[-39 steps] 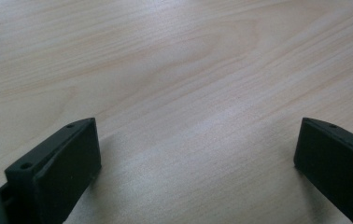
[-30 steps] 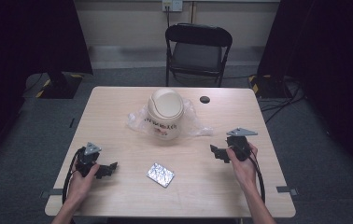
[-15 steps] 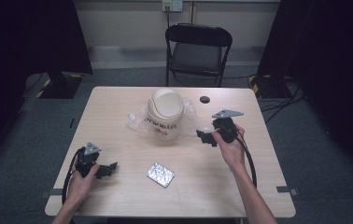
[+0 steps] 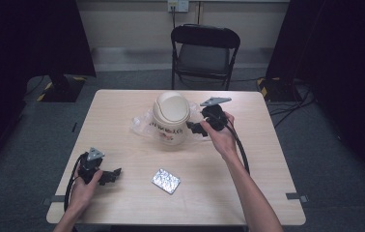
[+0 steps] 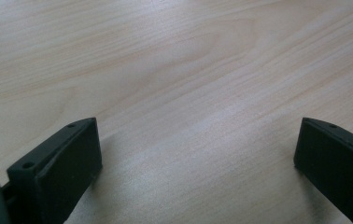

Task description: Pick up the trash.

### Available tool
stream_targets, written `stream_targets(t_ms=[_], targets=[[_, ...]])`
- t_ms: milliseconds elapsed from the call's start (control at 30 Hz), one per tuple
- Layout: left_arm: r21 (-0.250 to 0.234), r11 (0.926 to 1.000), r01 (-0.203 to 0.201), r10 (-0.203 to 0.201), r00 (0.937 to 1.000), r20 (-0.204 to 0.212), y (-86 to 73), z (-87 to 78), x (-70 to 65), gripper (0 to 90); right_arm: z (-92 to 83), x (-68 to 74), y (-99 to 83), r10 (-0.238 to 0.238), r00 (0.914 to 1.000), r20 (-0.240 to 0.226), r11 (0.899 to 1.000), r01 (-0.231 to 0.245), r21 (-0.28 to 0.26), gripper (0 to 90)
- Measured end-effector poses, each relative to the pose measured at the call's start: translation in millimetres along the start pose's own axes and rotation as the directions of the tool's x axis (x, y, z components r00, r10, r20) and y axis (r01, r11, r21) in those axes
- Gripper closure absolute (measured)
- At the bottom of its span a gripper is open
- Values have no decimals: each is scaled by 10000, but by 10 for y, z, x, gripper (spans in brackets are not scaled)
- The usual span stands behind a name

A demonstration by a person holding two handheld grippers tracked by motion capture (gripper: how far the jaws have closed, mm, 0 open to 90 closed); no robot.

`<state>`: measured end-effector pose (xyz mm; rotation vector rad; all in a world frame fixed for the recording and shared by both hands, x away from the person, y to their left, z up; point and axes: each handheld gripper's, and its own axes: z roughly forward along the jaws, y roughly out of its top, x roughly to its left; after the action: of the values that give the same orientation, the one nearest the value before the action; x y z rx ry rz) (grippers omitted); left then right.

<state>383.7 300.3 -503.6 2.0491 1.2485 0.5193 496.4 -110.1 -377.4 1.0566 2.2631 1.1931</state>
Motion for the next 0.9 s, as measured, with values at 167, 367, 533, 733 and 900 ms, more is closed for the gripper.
stream_targets(t_ms=[167, 367, 533, 733, 900], targets=[[3, 10000, -7, 7, 10000, -11, 0, -1, 0, 2, 43, -16, 161, -4, 10000, -74, 9998, 2, -223, 191], [0, 10000, 1, -1, 10000, 0, 0, 0, 0, 3, 180, -22, 283, -28, 9996, -277, 9999, 25, -126, 191], [1, 10000, -3, 3, 10000, -10, 0, 0, 0, 2, 286, -43, 323, 5, 9998, -195, 10000, -6, -15, 187], [2, 10000, 0, 0, 10000, 2, 0, 0, 0, 2, 406, -126, 257, 404, 9990, -212, 9990, -399, 213, 171], [3, 10000, -2, 2, 10000, -1, 0, 0, 0, 3, 480, -160, 238, 424, 9990, -119, 9989, -421, 198, 169]])
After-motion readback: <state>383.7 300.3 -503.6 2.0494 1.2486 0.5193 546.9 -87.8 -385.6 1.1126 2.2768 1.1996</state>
